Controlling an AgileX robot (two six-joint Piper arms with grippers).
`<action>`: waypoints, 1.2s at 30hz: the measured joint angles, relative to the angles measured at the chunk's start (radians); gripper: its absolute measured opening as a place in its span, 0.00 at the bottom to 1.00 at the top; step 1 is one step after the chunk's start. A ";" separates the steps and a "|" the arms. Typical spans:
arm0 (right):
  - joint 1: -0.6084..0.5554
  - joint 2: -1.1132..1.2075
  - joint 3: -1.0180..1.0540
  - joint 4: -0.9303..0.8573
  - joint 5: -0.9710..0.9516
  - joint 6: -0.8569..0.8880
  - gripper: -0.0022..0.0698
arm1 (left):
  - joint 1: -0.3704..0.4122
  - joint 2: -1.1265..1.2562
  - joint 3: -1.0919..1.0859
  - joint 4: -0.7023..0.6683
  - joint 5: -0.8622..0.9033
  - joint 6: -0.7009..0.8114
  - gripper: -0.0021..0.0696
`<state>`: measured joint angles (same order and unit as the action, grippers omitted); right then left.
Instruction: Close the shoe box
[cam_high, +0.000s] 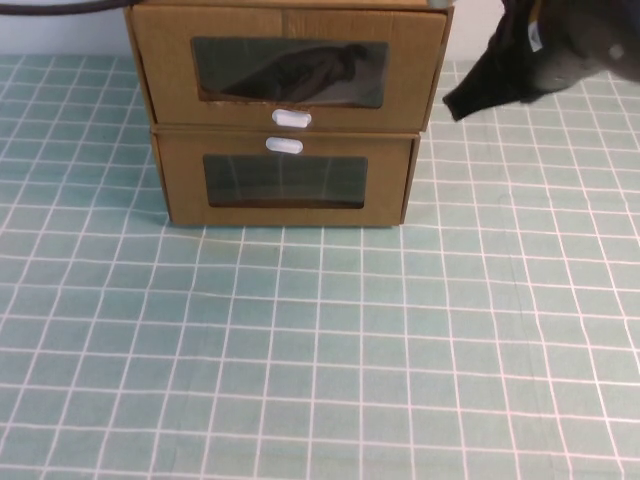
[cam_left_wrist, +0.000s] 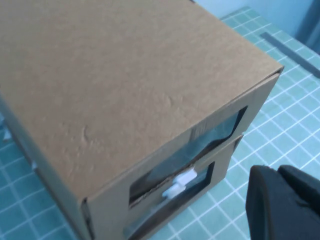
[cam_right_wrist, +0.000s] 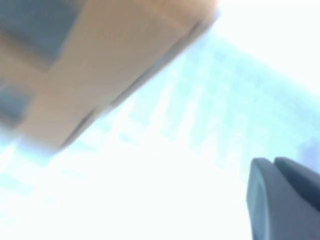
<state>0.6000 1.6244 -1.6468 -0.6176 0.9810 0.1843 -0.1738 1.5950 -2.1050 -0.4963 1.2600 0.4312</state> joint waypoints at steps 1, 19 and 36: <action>-0.016 -0.006 0.000 0.090 0.009 -0.043 0.01 | 0.000 -0.022 0.014 0.014 0.002 -0.008 0.02; -0.090 -0.512 0.325 0.377 -0.281 -0.036 0.01 | 0.000 -0.712 0.851 0.229 -0.312 -0.051 0.02; -0.090 -1.272 1.162 0.032 -0.462 0.494 0.01 | 0.000 -1.185 1.616 0.254 -0.778 -0.259 0.02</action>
<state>0.5096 0.3525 -0.4844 -0.5859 0.5188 0.6783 -0.1738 0.4104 -0.4887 -0.2422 0.4821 0.1719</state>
